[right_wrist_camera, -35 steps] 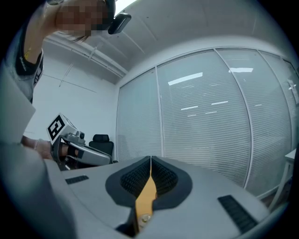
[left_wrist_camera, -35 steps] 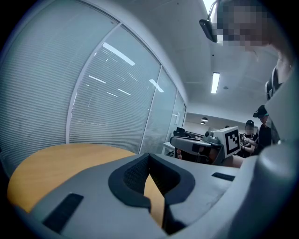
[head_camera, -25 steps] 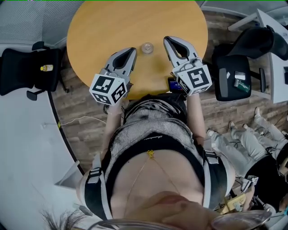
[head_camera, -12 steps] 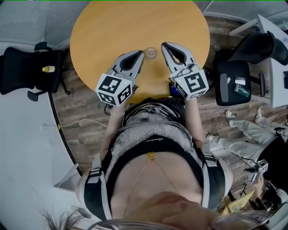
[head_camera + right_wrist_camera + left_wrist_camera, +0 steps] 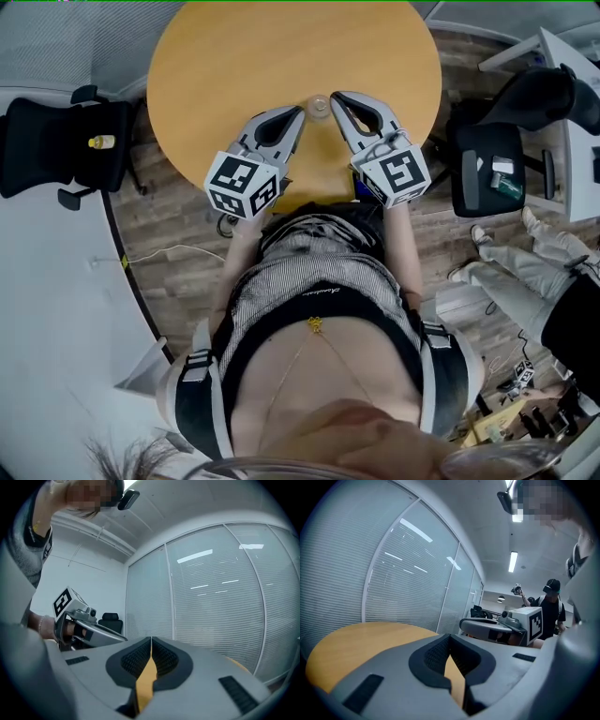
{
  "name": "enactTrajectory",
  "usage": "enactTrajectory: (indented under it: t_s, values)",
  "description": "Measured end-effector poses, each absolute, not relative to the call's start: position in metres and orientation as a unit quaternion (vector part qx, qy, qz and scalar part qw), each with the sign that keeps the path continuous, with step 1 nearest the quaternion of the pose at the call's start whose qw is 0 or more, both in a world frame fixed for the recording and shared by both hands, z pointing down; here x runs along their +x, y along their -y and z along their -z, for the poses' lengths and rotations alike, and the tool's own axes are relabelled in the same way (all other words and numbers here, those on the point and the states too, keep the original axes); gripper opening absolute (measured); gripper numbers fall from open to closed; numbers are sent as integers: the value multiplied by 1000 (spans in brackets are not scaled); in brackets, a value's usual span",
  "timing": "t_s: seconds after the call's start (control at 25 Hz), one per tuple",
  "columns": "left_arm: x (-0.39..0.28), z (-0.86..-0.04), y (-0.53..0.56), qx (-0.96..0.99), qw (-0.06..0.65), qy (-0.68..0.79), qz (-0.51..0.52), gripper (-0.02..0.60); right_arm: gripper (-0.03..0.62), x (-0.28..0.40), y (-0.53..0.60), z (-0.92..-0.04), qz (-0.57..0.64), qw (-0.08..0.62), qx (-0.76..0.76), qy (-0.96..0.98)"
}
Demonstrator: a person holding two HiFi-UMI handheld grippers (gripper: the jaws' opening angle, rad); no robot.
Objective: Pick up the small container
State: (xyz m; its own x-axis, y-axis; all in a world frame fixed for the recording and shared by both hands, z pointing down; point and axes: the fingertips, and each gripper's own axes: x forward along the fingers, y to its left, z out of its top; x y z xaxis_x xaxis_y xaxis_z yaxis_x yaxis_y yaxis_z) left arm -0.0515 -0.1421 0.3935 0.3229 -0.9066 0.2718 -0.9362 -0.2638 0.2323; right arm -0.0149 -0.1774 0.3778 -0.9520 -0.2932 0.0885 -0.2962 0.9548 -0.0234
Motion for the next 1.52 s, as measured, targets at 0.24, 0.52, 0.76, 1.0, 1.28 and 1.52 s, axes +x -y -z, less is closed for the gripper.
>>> enactTrajectory:
  t_s: [0.24,0.52,0.76,1.0,1.28,1.52]
  values:
    - [-57,-402,141,794,185,577,-48,18,23,-23,175,-395,-11,55,148,987]
    - [-60,-406,142,795,190,574,-48,18,23,-21,180,-433,-20,82,145,986]
    - [-67,-412,142,791,198,576,-55,18,23,-14,189,-465,-28,101,148,983]
    - [-74,-415,140,791,201,576,-58,18,23,-12,192,-496,-39,132,142,980]
    - [-81,-418,133,790,210,572,-61,18,23,-15,192,-530,-52,170,139,974]
    - [-86,-423,129,788,217,572,-66,18,23,-17,190,-552,-61,196,133,970]
